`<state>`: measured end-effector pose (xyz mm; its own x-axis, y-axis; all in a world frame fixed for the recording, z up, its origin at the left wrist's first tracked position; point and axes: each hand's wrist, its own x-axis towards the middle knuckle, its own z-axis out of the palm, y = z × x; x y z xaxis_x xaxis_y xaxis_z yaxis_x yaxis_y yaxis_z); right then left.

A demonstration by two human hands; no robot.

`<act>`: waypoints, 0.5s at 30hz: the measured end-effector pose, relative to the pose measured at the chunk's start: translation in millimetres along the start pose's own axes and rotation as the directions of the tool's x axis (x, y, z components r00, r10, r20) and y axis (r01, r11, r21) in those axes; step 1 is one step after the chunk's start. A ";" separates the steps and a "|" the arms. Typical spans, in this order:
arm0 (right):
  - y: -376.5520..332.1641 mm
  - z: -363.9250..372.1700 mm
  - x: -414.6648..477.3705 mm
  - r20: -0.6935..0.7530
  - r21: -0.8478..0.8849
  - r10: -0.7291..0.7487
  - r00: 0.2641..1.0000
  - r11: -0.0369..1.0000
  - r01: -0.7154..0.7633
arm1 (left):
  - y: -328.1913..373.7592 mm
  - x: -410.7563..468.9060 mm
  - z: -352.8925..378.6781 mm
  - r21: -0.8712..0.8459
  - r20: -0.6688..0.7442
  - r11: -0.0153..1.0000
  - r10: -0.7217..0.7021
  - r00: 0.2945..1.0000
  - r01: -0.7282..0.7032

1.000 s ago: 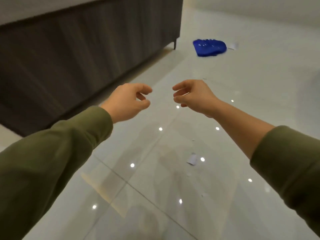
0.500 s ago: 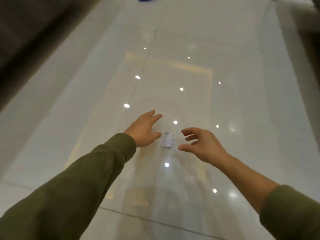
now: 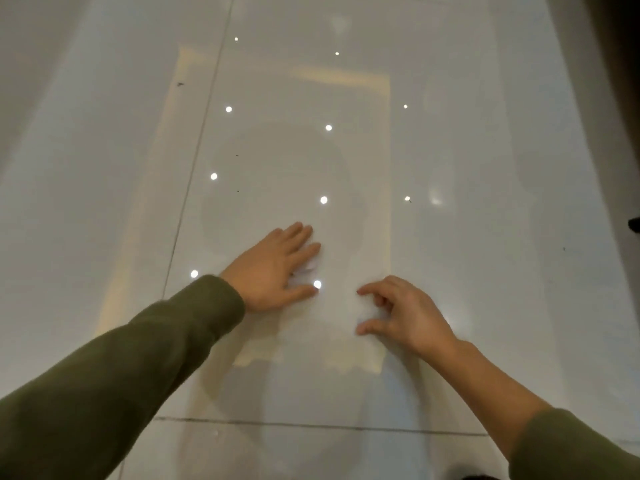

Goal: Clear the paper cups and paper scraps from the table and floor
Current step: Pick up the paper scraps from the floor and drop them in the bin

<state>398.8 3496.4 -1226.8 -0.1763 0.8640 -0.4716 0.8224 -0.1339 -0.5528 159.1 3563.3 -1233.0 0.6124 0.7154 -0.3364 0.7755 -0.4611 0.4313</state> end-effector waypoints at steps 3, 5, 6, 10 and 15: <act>1.4 6.0 -4.2 -0.024 0.015 -0.028 0.999 0.999 0.029 | 19.6 -26.9 19.1 0.182 -0.076 0.975 0.144 0.987 -0.129; -6.8 13.3 -4.6 -0.083 0.022 -0.036 0.996 0.999 0.038 | 28.3 -35.0 29.8 0.168 -0.220 0.977 0.170 0.961 -0.134; -12.5 18.1 -4.5 -0.103 0.017 -0.038 0.994 0.999 0.040 | 31.6 -37.8 32.0 0.136 -0.248 0.982 0.159 0.956 -0.128; -34.0 37.5 1.5 -0.123 0.026 -0.051 0.991 0.998 0.055 | 27.7 -48.6 34.8 0.033 -0.292 0.999 0.042 0.956 -0.034; -54.5 50.9 14.2 -0.079 0.036 -0.085 0.993 0.995 0.088 | 29.3 -49.8 42.9 -0.244 -0.413 0.969 -0.133 0.901 0.031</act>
<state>324.0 3491.2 -1238.2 -0.2022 0.9080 -0.3670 0.7838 -0.0746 -0.6165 157.9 3491.6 -1239.5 0.3850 0.9228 -0.0147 0.7334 -0.2963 0.6118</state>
